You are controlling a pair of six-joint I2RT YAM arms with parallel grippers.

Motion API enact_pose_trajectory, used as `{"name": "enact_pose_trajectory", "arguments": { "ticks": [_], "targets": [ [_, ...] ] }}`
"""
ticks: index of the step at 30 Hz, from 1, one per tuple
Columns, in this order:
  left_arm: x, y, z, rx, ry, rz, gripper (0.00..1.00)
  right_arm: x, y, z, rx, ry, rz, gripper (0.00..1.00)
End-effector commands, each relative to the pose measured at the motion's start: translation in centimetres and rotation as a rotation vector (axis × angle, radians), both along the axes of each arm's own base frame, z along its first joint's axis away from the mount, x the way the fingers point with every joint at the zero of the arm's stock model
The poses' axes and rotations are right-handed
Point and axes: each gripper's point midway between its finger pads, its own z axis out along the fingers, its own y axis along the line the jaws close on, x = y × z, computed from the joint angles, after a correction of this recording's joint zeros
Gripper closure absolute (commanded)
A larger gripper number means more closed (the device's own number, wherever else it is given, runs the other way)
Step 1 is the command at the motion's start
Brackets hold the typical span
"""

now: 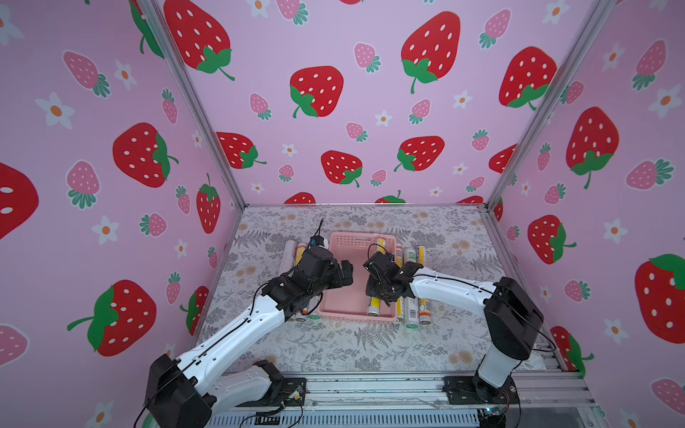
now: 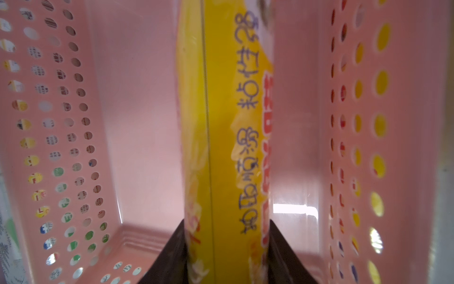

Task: Put the plastic wrap into the basket
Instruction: Place the plastic wrap in the basket.

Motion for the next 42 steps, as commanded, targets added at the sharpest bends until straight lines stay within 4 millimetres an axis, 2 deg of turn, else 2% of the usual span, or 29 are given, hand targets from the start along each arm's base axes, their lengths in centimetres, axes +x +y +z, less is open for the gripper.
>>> {"name": "enact_pose_trajectory", "arguments": {
  "ticks": [1, 6, 13, 15, 16, 19, 23, 28, 31, 35, 39, 42],
  "targets": [
    [-0.2, 0.7, -0.6, 0.022, 0.015, -0.003, 0.0, 0.3, 0.3, 0.1, -0.027, -0.005, 0.015, 0.74],
    [-0.1, 0.9, -1.1, 0.023, 0.033, -0.002, 0.0, 0.2, 0.0, -0.9, -0.046, 0.011, 0.011, 0.61],
    [-0.1, 0.3, -2.7, 0.001, 0.078, -0.017, 0.0, 0.7, 0.0, -0.4, -0.047, -0.018, 0.009, 0.49],
    [-0.1, 0.1, -3.0, 0.0, 0.092, -0.022, 0.0, 0.9, 0.1, 0.0, -0.047, -0.029, 0.009, 0.49],
    [-0.1, 0.0, -3.0, 0.001, 0.096, -0.023, 0.0, 0.9, 0.0, 0.2, -0.048, -0.034, 0.011, 0.45],
    [-0.1, 0.1, -3.1, 0.008, 0.105, -0.022, 0.0, 1.1, 0.0, 0.9, -0.052, -0.053, 0.019, 0.41],
    [-0.5, 0.7, -3.0, 0.017, 0.097, -0.016, 0.01, 1.8, 0.1, 2.8, -0.055, -0.116, 0.055, 0.42],
    [-0.4, 2.5, -3.0, 0.011, 0.089, 0.022, 0.02, 3.2, 0.7, 5.7, -0.052, -0.212, 0.119, 0.42],
    [-0.4, 3.9, -3.2, -0.018, 0.1, 0.052, 0.03, 4.2, 2.0, 6.2, -0.031, -0.2, 0.166, 0.43],
    [-0.7, 5.4, -3.7, -0.044, 0.127, 0.08, 0.04, 5.5, 4.7, 5.6, 0.019, -0.171, 0.224, 0.46],
    [-1.2, 6.9, -4.0, -0.054, 0.124, 0.114, 0.03, 6.4, 7.3, 3.7, 0.055, -0.127, 0.272, 0.47],
    [-1.5, 8.1, -3.8, -0.074, 0.118, 0.143, 0.03, 7.0, 6.9, 1.2, 0.034, -0.078, 0.234, 0.47]
  ]
}}
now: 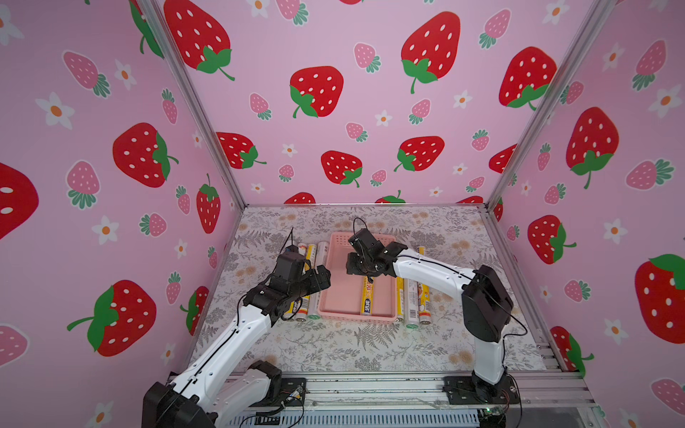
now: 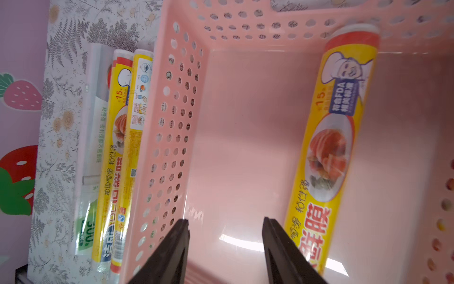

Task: Put the plastic wrap into the basket
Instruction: Place the plastic wrap in the basket.

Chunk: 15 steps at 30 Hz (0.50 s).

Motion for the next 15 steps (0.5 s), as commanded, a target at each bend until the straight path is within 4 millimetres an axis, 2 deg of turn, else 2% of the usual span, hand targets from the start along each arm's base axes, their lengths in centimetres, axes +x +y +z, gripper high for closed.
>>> {"name": "enact_pose_trajectory", "arguments": {
  "ticks": [1, 6, 10, 15],
  "targets": [
    [-0.7, 1.1, 0.1, -0.015, 0.008, 0.008, 0.03, -0.2, -0.4, -2.4, -0.017, 0.073, 0.0, 0.49],
    [-0.7, 1.7, 0.3, -0.023, 0.002, 0.016, 0.02, -0.2, -2.1, -4.4, -0.047, 0.103, -0.039, 0.5],
    [-0.5, 1.1, 0.0, -0.048, 0.013, 0.006, 0.02, -0.2, -3.5, -4.2, -0.053, 0.092, -0.065, 0.5],
    [0.1, 0.2, -0.6, -0.091, 0.035, -0.009, 0.03, -0.3, -3.6, -3.6, -0.031, 0.098, -0.051, 0.5]
  ]
}}
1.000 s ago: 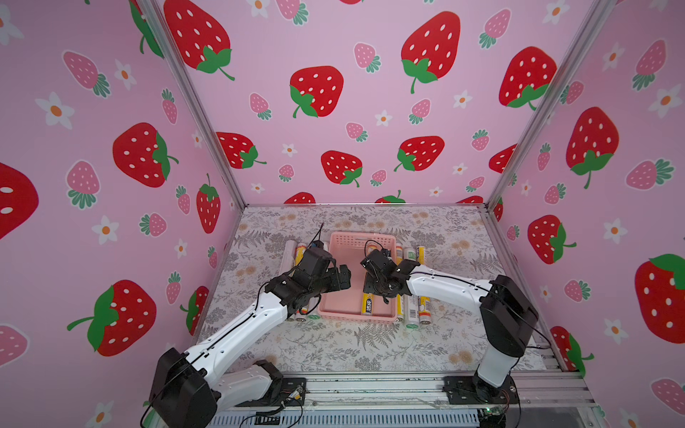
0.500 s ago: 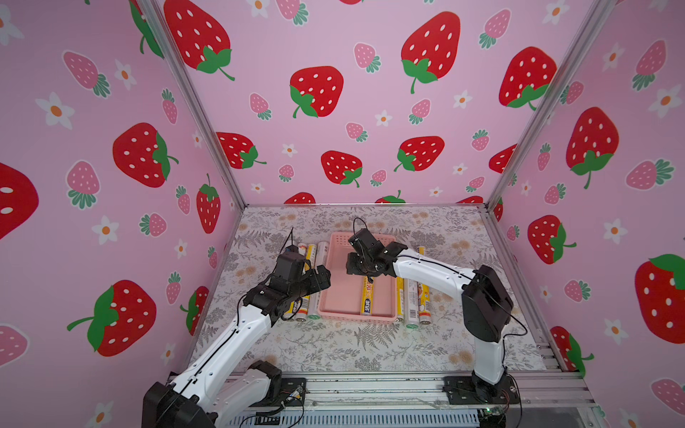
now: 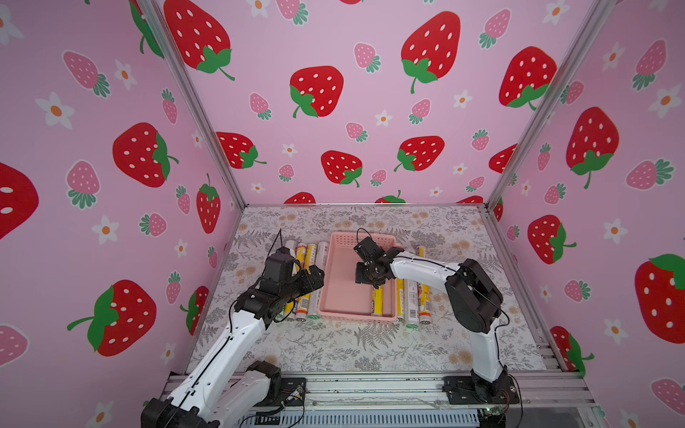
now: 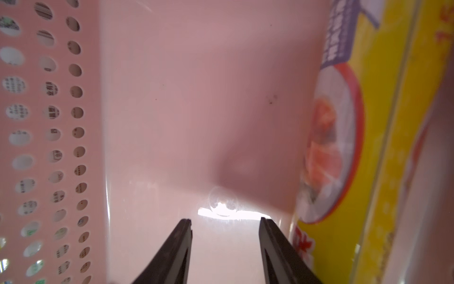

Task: Put the plastic wrap into the basket
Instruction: Place the plastic wrap in the basket.

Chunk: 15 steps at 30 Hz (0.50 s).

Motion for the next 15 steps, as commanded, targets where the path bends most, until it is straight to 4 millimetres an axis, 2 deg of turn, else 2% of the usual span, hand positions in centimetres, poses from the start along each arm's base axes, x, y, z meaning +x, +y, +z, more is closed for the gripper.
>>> {"name": "enact_pose_trajectory", "arguments": {
  "ticks": [1, 4, 7, 12, 15],
  "targets": [
    [0.4, -0.9, -0.5, -0.045, 0.016, -0.022, 0.03, 0.1, 0.0, 1.9, 0.035, -0.024, 0.0, 0.5],
    [0.7, -1.6, -0.7, -0.074, 0.033, -0.039, 0.04, 0.1, -0.5, 2.4, 0.034, -0.033, -0.008, 0.5],
    [0.8, -2.2, -0.7, -0.079, 0.043, -0.058, 0.04, 0.2, -0.8, 4.0, 0.054, -0.069, -0.007, 0.5],
    [0.8, -3.8, -0.4, -0.081, 0.042, -0.108, 0.04, -0.2, -1.5, 9.4, 0.102, -0.171, 0.02, 0.5],
    [0.9, -5.4, 0.0, -0.086, 0.042, -0.153, 0.04, -1.3, -3.9, 12.7, 0.085, -0.242, 0.005, 0.49]
  ]
}}
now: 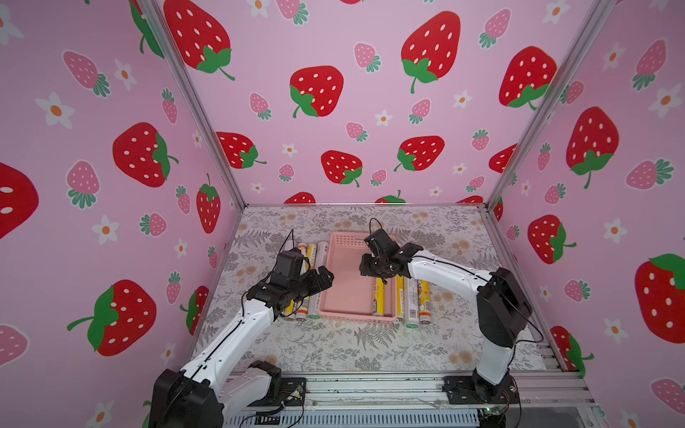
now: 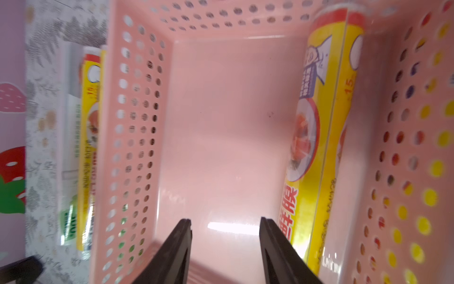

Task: Put the plastic wrap into the basket
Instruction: Place the plastic wrap in the basket, then pick up the plastic wrap from the center of the board.

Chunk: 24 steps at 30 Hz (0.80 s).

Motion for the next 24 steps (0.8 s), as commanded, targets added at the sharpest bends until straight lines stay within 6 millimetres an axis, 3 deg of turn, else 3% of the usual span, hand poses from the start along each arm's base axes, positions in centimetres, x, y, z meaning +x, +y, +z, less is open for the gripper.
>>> {"name": "enact_pose_trajectory", "arguments": {
  "ticks": [1, 3, 6, 12, 15, 24],
  "targets": [
    [0.8, -2.5, 2.2, -0.037, -0.046, -0.065, 0.04, -1.1, -3.1, 4.0, -0.029, -0.098, -0.02, 0.49],
    [0.9, -4.1, 2.5, -0.04, -0.054, -0.099, 0.05, -2.2, -5.8, 5.1, -0.067, -0.131, -0.056, 0.49],
    [1.1, -6.4, 2.7, -0.05, -0.061, -0.139, 0.09, -3.8, -10.5, 4.8, -0.144, -0.124, -0.125, 0.43],
    [1.6, -10.1, 1.4, -0.062, -0.034, -0.179, 0.1, -7.0, -19.0, 0.7, -0.243, -0.012, -0.277, 0.4],
    [1.8, -11.2, 0.8, -0.049, -0.024, -0.189, 0.1, -8.1, -20.8, -1.9, -0.227, 0.059, -0.304, 0.39],
    [1.9, -12.5, -0.5, -0.004, -0.028, -0.155, 0.1, -7.7, -20.8, -5.2, -0.238, 0.133, -0.282, 0.39]
  ]
}}
